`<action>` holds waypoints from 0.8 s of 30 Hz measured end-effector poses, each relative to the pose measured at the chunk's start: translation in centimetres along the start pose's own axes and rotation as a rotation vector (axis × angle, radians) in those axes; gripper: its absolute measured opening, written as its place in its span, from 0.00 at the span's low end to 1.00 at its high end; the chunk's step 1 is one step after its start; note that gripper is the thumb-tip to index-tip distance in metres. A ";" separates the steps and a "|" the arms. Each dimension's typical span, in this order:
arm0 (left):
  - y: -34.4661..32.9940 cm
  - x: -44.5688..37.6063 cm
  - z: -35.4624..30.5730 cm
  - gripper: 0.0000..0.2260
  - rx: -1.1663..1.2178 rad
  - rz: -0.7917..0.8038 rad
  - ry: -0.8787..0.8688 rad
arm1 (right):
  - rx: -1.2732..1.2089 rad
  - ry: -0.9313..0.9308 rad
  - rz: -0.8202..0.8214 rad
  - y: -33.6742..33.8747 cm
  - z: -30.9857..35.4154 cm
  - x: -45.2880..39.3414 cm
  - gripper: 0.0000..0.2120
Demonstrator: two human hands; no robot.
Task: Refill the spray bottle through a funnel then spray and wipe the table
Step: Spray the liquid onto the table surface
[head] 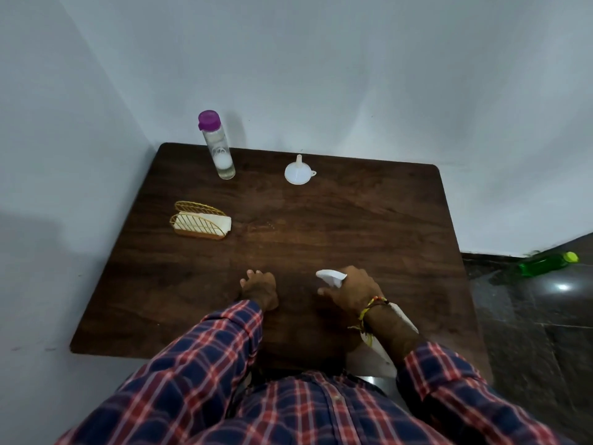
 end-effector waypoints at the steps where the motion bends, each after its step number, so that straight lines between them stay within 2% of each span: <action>1: -0.1 -0.3 -0.1 0.28 -0.004 0.008 -0.010 | -0.028 -0.007 -0.075 1.0 -0.3 0.0 0.19; 2: -0.1 -0.4 -0.1 0.28 -0.011 0.019 -0.022 | -0.080 -0.034 -0.178 2.0 -0.8 -0.1 0.19; 4: 0.0 -0.4 0.0 0.28 -0.022 0.042 -0.025 | -0.244 -0.154 -0.386 4.6 -1.9 -0.2 0.26; 5: 0.2 -0.4 -0.1 0.27 -0.026 0.045 -0.023 | -0.323 -0.212 -0.440 5.6 -2.7 -0.6 0.28; 9: 1.1 -0.2 -0.5 0.23 -0.018 0.034 0.006 | -0.433 -0.226 -0.409 8.9 -3.3 -1.5 0.29; 12: 1.5 -0.2 -1.1 0.20 0.004 0.015 -0.003 | -0.509 -0.262 -0.570 10.7 -3.8 -1.5 0.27; 14: 1.9 0.1 -1.4 0.18 0.034 0.000 -0.005 | -0.506 -0.270 -0.616 10.9 -4.2 -1.3 0.26; 18: 2.0 -0.5 -2.5 0.18 0.083 -0.044 -0.018 | -0.527 -0.294 -0.509 10.1 -5.6 -1.3 0.33; 21: 1.5 -0.4 -3.1 0.27 0.052 -0.062 -0.018 | -0.523 -0.305 -0.502 9.2 -6.5 -0.3 0.32; 22: 1.4 -0.4 -3.1 0.30 0.037 -0.060 -0.019 | -0.436 -0.278 -0.438 8.5 -6.7 -0.2 0.31; 24: 1.3 -0.7 -3.1 0.30 0.015 -0.058 -0.020 | -0.211 -0.248 -0.194 6.7 -7.0 -0.1 0.27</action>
Point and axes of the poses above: each hand's wrist, its own x-axis away from the middle knuckle, its own y-axis out of the back of the hand, z = x × y, the point moved 4 cm from there along -x, towards the middle knuckle, and after that the axes turned 5 degrees about -x, right-handed, at the moved point
